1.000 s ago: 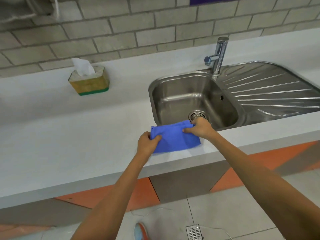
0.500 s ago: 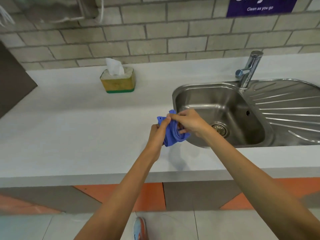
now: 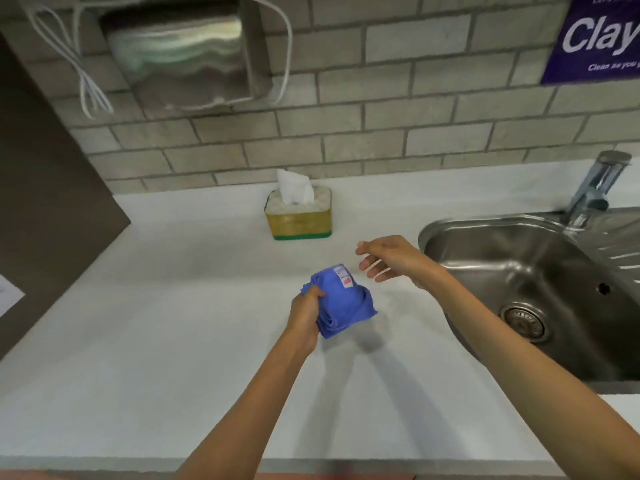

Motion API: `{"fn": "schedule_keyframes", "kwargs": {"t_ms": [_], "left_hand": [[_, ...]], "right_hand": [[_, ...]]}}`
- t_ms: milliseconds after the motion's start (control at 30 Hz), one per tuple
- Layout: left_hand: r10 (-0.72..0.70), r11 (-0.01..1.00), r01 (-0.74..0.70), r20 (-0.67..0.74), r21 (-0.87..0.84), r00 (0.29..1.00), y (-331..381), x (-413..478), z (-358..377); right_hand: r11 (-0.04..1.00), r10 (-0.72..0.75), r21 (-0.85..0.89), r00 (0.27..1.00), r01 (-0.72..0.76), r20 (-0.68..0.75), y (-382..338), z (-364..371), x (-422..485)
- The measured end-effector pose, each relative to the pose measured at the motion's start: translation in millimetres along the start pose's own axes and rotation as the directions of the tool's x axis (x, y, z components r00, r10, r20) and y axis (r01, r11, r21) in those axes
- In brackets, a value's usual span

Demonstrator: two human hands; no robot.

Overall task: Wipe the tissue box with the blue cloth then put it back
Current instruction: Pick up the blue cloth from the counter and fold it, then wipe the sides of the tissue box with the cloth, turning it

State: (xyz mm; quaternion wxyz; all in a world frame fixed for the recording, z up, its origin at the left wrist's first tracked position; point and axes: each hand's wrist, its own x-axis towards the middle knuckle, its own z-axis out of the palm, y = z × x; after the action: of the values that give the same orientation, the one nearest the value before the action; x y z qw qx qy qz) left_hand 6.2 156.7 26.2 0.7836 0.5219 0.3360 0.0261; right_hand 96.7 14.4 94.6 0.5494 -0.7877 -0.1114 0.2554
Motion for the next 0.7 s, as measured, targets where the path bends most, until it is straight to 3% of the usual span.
{"fn": "schedule_keyframes", "kwargs": {"t_ms": [167, 367, 533, 700], "left_hand": [[-0.007, 0.999, 0.001, -0.154, -0.041, 0.988, 45, 48, -54], [0.160, 0.971, -0.108, -0.247, 0.211, 0.956, 100, 113, -97], [0.190, 0.929, -0.146, -0.100, 0.341, 0.977, 137, 163, -106], [0.097, 0.971, -0.107, 0.053, 0.216, 0.994, 152, 200, -91]], "right_hand": [[0.992, 0.084, 0.109, 0.988, -0.069, -0.133, -1, 29, 61], [0.976, 0.179, 0.168, 0.951, -0.139, -0.253, -6, 43, 129], [0.993, 0.118, 0.045, 0.929, -0.109, -0.350, -11, 41, 178], [0.987, 0.084, -0.102, 0.933, -0.127, -0.350, -17, 47, 208]]}}
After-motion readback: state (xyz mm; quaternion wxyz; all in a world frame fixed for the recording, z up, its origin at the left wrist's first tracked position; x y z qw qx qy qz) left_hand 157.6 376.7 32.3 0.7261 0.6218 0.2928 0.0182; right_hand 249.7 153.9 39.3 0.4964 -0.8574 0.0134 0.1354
